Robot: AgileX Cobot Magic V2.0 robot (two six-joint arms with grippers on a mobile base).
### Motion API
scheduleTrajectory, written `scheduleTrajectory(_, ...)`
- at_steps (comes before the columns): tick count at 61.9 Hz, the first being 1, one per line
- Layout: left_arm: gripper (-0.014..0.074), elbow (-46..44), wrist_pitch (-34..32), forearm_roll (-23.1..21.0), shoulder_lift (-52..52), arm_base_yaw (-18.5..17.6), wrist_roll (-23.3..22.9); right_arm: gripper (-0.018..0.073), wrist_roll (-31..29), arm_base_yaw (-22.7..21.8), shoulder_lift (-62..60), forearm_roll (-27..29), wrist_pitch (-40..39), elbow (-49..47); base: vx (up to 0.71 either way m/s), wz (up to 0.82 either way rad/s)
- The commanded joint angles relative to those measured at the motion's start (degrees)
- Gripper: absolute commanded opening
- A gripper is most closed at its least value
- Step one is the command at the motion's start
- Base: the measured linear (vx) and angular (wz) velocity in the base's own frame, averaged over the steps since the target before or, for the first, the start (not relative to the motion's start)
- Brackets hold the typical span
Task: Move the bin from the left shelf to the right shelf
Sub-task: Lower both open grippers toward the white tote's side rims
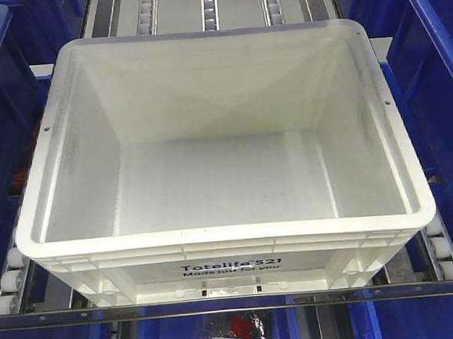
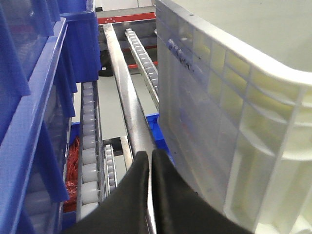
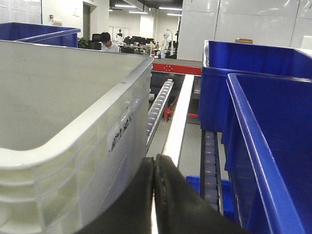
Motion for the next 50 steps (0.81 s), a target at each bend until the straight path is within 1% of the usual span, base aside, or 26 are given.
scheduleTrajectory(1, -0.0008, -1.44, -4.05, -0.38, -0.56, -0.20, -0.09, -0.0007, 0.08, -0.31, -0.63, -0.57, -4.29, 1.08, 0.00, 0.00)
scheduleTrajectory(50, -0.0008, -1.44, -4.41, -0.22, -0.56, -0.20, -0.09, -0.0007, 0.08, -0.31, -0.63, -0.57, -4.28, 1.08, 0.00, 0.00)
